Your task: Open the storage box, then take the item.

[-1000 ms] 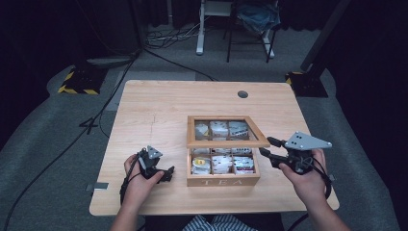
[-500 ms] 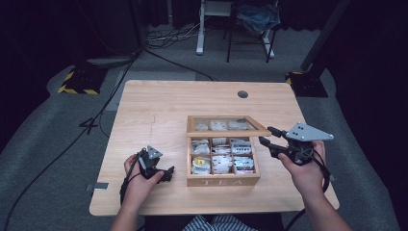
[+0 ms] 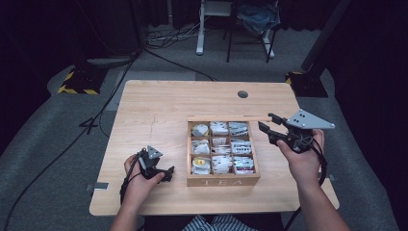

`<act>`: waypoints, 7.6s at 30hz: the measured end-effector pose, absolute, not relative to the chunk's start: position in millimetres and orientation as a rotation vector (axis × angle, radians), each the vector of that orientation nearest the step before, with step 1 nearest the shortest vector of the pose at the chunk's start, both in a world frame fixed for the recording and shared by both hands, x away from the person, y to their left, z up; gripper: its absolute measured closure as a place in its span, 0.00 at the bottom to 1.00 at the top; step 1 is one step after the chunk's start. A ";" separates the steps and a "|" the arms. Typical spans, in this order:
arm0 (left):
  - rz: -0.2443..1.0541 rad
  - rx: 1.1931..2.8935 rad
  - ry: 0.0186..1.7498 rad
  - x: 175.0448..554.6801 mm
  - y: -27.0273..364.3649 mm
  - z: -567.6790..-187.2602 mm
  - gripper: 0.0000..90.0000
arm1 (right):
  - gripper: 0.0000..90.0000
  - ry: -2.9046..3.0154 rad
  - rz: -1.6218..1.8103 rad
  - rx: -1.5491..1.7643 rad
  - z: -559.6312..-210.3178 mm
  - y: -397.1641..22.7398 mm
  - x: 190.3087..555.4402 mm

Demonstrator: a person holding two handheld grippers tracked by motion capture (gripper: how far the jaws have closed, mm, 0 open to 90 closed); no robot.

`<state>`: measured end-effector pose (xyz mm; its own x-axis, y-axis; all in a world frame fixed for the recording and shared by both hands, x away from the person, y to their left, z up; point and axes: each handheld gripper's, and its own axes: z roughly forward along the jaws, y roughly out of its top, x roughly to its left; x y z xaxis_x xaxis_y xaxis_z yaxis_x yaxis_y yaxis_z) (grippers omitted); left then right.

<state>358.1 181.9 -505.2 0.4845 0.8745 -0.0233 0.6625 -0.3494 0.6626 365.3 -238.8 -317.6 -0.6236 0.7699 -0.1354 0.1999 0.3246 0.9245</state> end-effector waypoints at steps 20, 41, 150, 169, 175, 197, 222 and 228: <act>0.461 2.092 1.258 357.0 183.2 -502.5 0.18 | 0.56 1.969 1.322 0.852 -322.6 -235.5 372.5; 0.480 2.082 1.183 346.7 181.5 -469.6 0.23 | 0.56 1.974 1.335 0.854 -323.5 -236.8 372.7; 0.116 1.941 0.571 343.4 86.6 -386.4 1.00 | 0.55 1.985 1.313 0.835 -326.2 -235.1 372.0; 0.227 1.937 0.619 320.4 140.0 -370.9 1.00 | 0.55 1.986 1.300 0.829 -327.3 -234.6 369.7; 0.278 1.985 0.677 321.5 153.6 -371.3 1.00 | 0.55 1.987 1.302 0.827 -327.7 -234.7 369.4; 0.424 1.973 1.028 344.8 196.6 -400.0 1.00 | 0.55 2.002 1.320 0.835 -328.3 -237.1 370.1; 0.334 1.878 1.203 366.4 228.9 -439.2 1.00 | 0.55 2.001 1.316 0.834 -328.6 -236.9 369.3; 0.290 1.871 1.221 370.6 231.3 -447.9 1.00 | 0.55 2.000 1.316 0.831 -328.8 -236.8 369.2</act>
<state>370.6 231.3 -447.9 0.4941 0.8338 -0.2461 0.6339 -0.1519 0.7584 369.2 -236.8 -328.8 -0.6254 0.7676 -0.1405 0.1750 0.3134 0.9334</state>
